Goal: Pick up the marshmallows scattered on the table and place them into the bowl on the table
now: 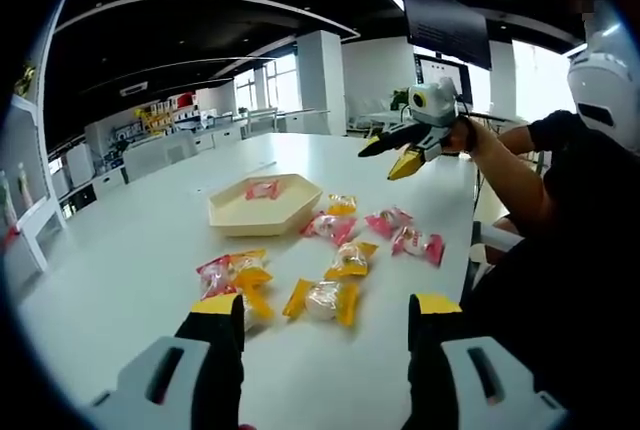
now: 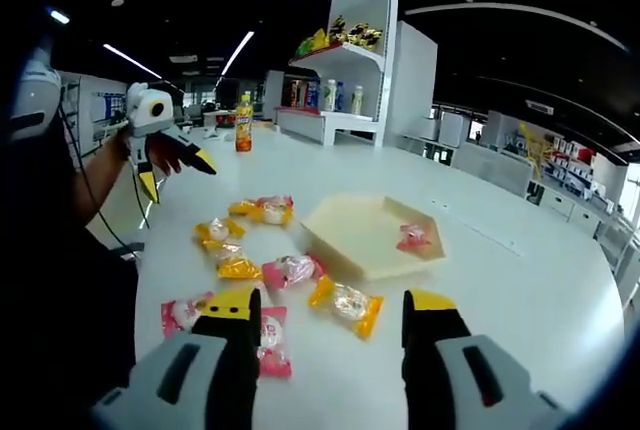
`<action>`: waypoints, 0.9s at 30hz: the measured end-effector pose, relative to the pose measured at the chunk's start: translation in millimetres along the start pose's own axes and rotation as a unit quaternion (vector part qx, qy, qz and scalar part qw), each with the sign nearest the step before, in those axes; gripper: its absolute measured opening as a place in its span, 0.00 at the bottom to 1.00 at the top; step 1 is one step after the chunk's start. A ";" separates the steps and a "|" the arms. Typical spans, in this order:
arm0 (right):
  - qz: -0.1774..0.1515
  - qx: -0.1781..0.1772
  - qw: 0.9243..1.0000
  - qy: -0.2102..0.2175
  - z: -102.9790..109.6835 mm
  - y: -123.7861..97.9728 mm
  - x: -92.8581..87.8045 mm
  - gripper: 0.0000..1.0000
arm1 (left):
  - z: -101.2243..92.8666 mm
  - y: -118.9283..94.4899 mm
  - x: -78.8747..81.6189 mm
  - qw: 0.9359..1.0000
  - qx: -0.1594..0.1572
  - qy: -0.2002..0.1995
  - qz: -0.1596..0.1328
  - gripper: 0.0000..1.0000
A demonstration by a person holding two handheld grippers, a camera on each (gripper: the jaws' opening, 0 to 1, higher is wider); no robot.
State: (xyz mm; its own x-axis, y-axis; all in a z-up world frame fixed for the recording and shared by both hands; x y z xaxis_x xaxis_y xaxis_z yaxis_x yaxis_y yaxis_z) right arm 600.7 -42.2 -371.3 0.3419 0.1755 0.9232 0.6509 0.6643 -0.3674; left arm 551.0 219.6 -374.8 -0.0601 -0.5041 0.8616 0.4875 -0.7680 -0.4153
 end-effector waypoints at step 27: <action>0.055 0.042 0.997 -0.031 32.7 13.9 -26.3 0.56 | 1.1 0.8 -4.7 1.000 -0.002 -0.002 0.004 0.64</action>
Point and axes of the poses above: the point that each gripper's makers call its tool centre point, and the gripper's own axes: y roughly forward along the fingers, z roughly to its left, x roughly out of its top, the point moved 2 cm from there along -y, roughly backward along the fingers, and after that the axes turned 15 degrees about y, right-handed, at the moved point
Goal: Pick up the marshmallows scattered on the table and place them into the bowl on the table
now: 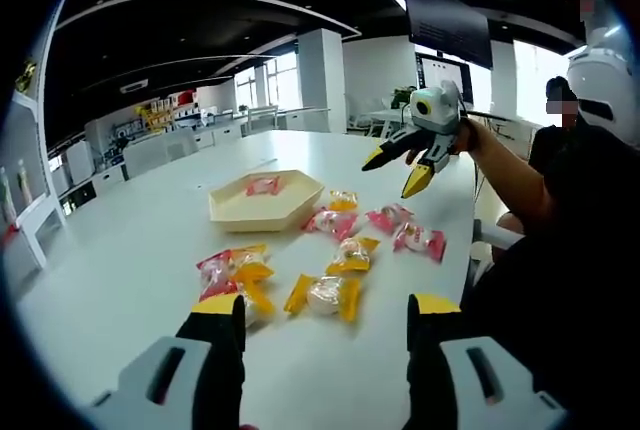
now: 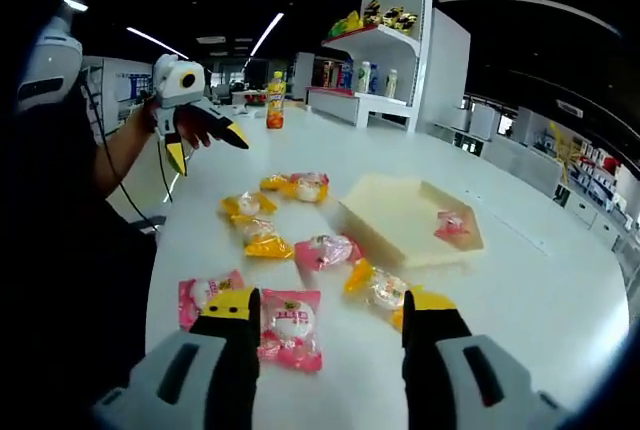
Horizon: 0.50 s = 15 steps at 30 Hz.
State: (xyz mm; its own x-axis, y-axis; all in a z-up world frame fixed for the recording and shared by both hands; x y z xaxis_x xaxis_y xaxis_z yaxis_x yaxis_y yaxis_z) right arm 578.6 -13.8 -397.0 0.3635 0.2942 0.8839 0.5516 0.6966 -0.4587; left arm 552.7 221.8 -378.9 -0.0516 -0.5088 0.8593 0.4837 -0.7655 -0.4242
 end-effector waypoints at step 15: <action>0.020 -0.005 1.000 0.000 -6.0 6.0 -6.8 0.56 | 2.4 -2.1 -3.3 1.000 0.003 -0.002 0.003 0.64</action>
Point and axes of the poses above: the point that each gripper's makers call its tool centre point, and the gripper's own axes: y roughly forward along the fingers, z roughly to its left, x roughly out of its top, the point moved 2 cm from there along -y, roughly backward along the fingers, and after that the axes turned 15 degrees about y, right-handed, at the moved point
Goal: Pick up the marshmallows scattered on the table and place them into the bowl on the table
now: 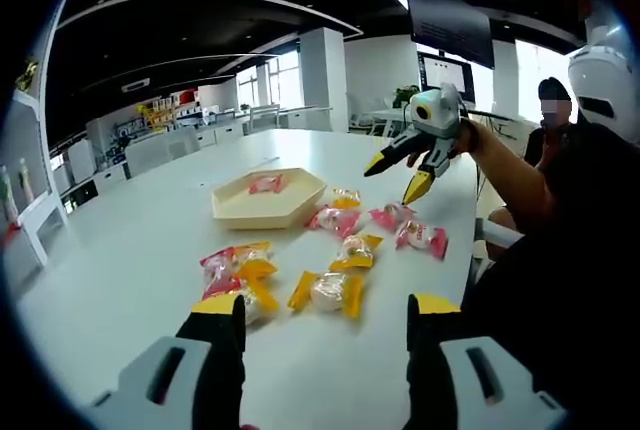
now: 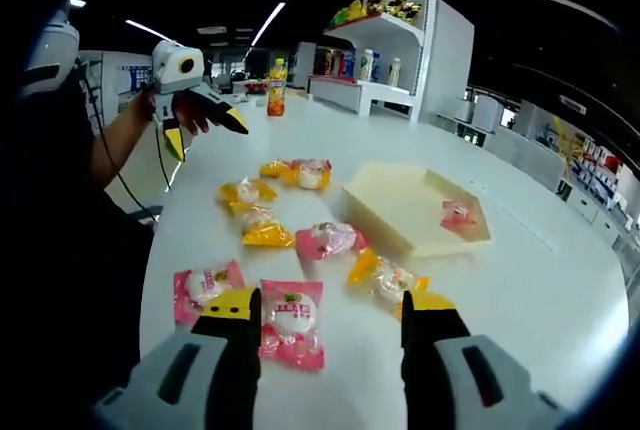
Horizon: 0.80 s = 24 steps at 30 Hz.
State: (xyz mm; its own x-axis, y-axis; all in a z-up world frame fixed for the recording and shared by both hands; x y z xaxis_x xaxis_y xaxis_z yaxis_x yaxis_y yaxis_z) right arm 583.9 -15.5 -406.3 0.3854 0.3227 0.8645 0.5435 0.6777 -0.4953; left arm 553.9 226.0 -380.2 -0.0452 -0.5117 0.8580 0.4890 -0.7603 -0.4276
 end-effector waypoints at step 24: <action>0.017 0.009 1.000 -0.005 3.5 6.0 -12.8 0.53 | -2.9 0.4 -4.4 1.000 0.004 -0.004 0.004 0.64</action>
Point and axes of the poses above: the point that each gripper's makers call its tool centre point, and the gripper's own axes: y roughly forward along the fingers, z roughly to its left, x roughly out of its top, the point moved 2 cm from there along -y, roughly backward along the fingers, and after that the axes turned 15 degrees about y, right-handed, at the moved point
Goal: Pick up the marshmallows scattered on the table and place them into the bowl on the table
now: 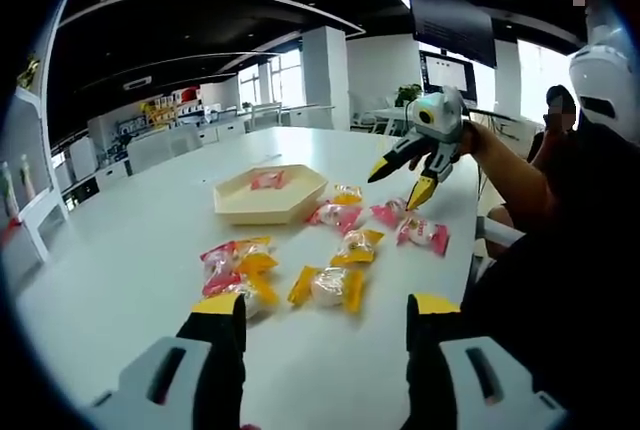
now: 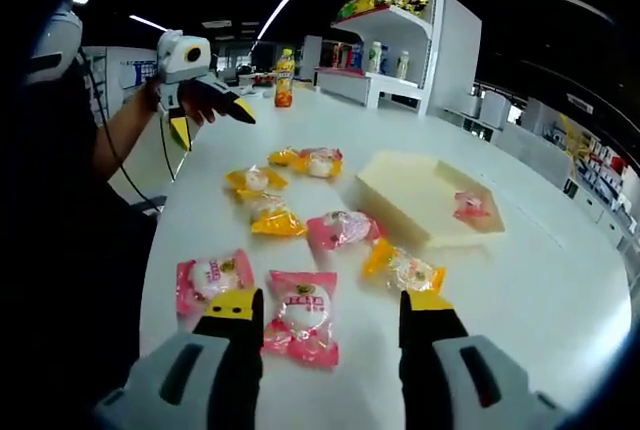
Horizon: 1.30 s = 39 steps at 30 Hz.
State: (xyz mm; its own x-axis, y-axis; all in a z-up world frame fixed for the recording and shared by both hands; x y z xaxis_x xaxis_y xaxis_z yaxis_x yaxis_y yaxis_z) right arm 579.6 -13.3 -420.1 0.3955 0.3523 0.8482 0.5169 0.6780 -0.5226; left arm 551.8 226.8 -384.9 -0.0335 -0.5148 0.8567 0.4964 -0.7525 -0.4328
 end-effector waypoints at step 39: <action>0.050 0.014 0.999 0.000 12.5 16.3 -14.5 0.38 | -0.7 -1.5 -2.8 1.000 0.000 -0.001 -0.001 0.64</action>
State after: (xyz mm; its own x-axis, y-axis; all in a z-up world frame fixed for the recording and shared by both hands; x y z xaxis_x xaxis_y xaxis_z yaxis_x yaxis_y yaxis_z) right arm 572.9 0.7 -439.7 0.4440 0.4184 0.7923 0.4541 0.6573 -0.6015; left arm 550.5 229.1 -386.9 -0.0316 -0.5126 0.8581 0.4961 -0.7533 -0.4317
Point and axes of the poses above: the point that each gripper's makers call its tool centre point, and the gripper's own axes: y roughly forward along the fingers, z roughly to its left, x roughly out of its top, the point moved 2 cm from there along -y, roughly backward along the fingers, and after that the axes turned 15 degrees about y, right-handed, at the moved point
